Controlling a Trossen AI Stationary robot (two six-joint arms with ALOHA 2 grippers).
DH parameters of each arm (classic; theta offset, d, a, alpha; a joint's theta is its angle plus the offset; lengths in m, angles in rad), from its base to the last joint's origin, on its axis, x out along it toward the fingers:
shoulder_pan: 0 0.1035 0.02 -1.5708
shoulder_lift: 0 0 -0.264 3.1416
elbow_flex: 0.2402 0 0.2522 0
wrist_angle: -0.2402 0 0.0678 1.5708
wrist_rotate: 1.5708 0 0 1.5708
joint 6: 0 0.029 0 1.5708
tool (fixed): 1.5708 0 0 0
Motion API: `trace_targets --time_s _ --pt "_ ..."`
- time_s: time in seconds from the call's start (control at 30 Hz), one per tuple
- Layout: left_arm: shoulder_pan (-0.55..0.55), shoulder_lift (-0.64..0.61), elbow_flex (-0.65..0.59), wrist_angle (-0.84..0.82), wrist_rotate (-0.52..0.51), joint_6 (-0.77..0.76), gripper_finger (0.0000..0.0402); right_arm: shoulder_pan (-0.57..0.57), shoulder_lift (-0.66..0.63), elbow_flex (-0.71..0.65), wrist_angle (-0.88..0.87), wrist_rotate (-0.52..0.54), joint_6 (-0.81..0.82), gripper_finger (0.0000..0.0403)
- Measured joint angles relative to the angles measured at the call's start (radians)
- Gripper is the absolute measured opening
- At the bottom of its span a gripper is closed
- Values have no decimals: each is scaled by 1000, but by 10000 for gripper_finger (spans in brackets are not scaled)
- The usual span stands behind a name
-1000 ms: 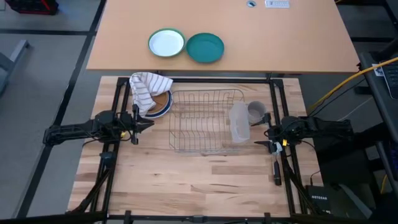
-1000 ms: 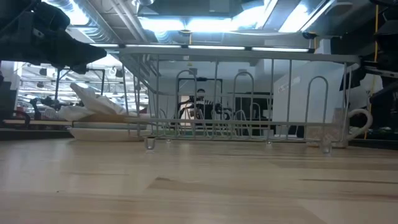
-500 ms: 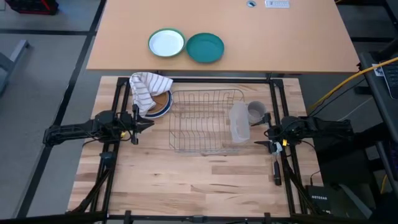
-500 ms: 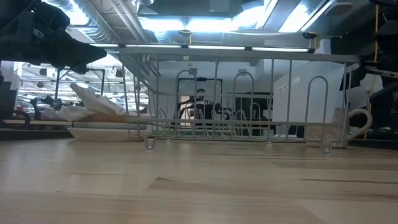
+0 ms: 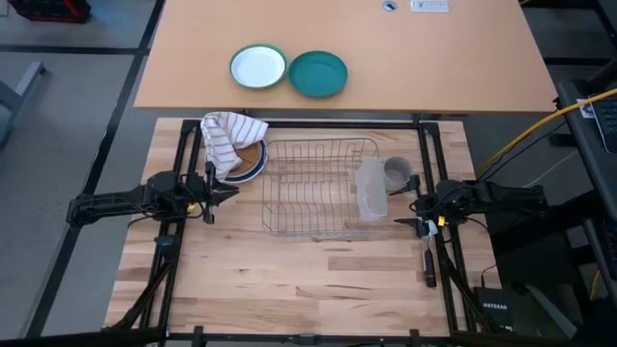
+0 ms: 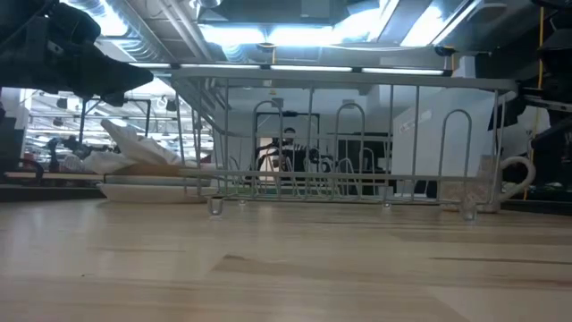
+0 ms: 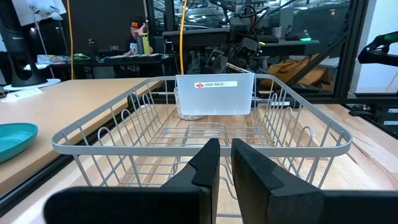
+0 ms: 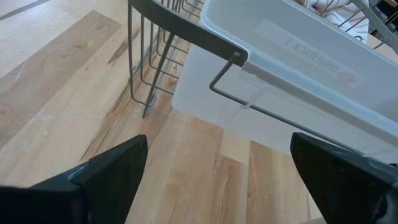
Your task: Sort dishes
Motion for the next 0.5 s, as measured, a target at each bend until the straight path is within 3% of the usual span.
trace_targets --time_s 0.5 --pt "0 0 0 0 0 0 33 0 0 0 31 36 14 399"
